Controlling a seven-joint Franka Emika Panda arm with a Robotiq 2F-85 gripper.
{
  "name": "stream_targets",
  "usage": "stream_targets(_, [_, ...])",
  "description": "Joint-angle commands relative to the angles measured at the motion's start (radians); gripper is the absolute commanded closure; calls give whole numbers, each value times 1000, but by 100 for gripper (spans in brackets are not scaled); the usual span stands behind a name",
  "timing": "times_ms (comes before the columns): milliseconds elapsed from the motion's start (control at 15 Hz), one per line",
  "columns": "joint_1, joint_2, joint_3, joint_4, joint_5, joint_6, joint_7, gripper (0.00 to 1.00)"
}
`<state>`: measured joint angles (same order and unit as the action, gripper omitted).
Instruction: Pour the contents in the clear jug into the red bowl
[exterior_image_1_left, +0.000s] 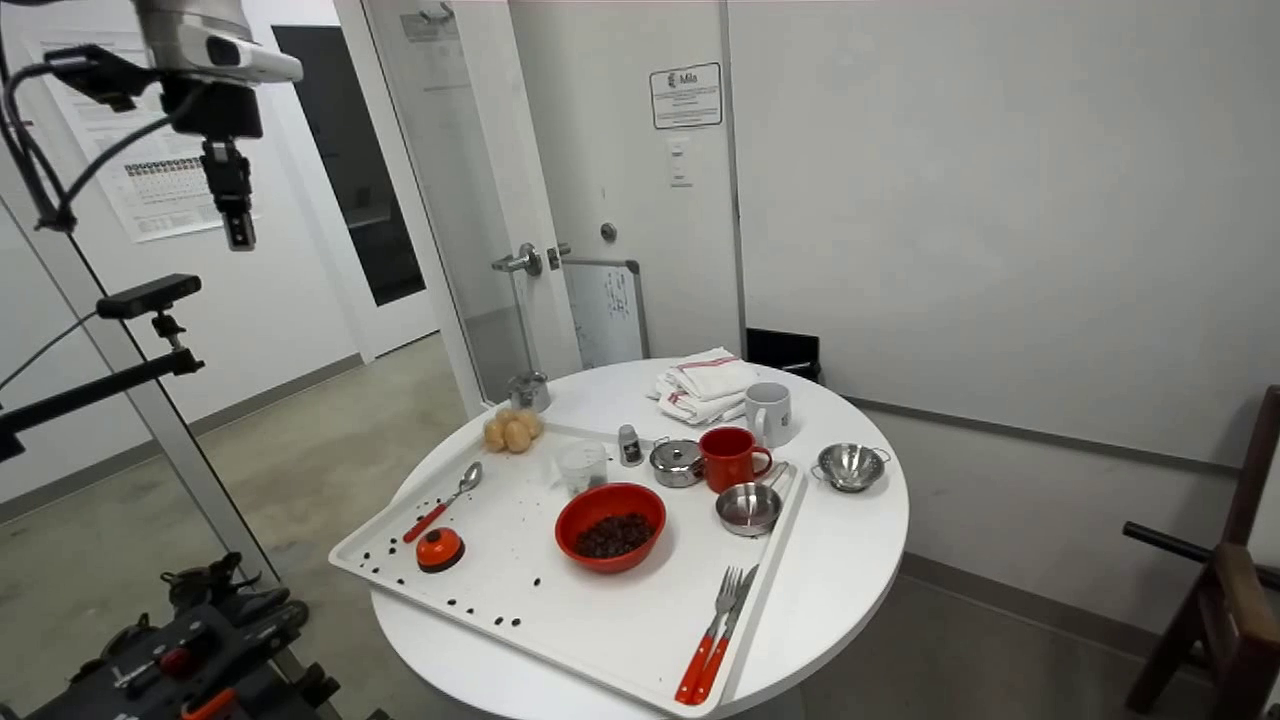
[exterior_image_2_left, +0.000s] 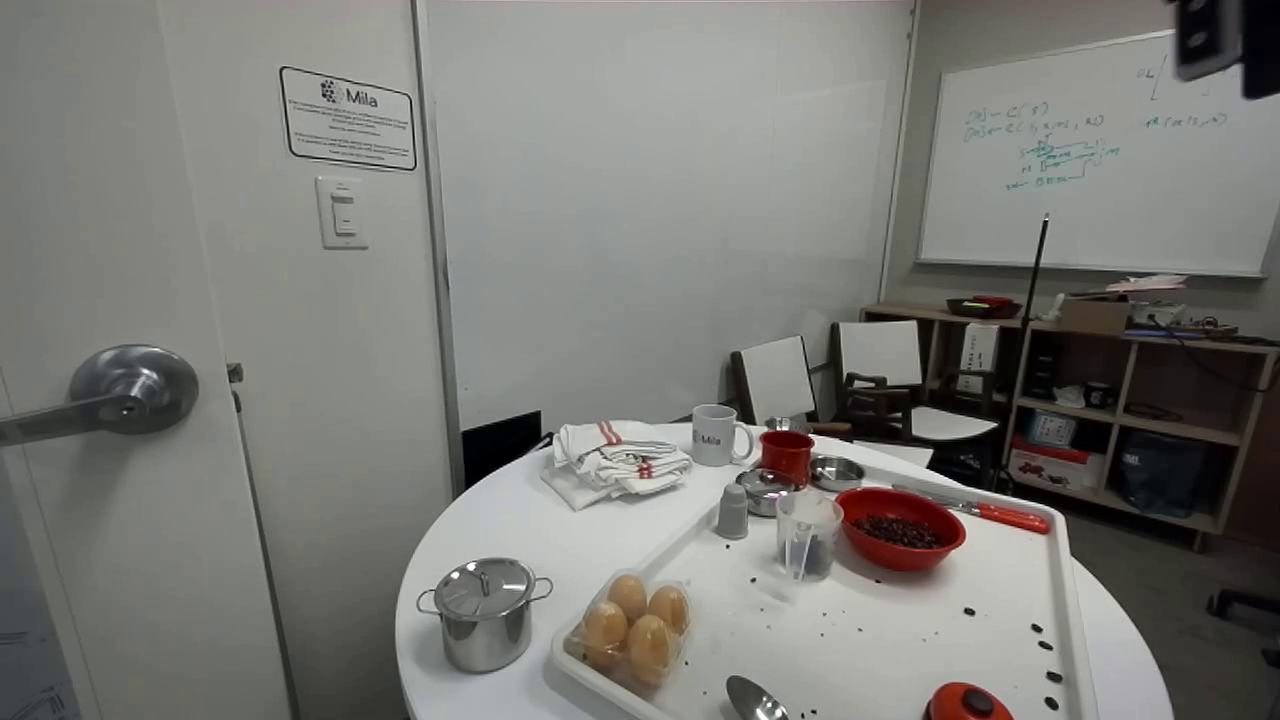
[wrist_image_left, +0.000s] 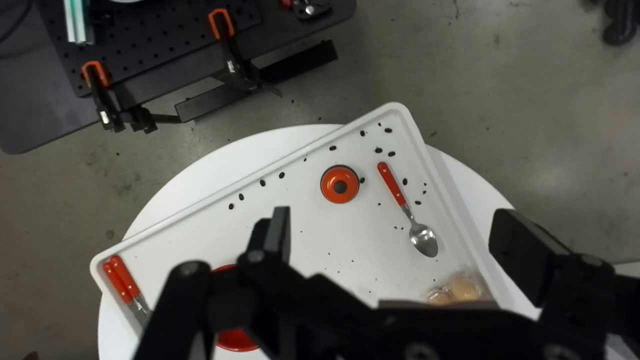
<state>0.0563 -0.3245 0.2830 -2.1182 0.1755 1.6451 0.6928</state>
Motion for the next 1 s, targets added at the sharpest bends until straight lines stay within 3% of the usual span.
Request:
stream_targets(0, [-3, 251, 21, 134, -32, 98, 229, 0])
stream_targets(400, [60, 546, -81, 257, -107, 305, 544, 0])
stream_targets(867, [155, 680, -219, 229, -262, 469, 903, 0])
stream_targets(933, [131, 657, -198, 224, -204, 432, 801, 0])
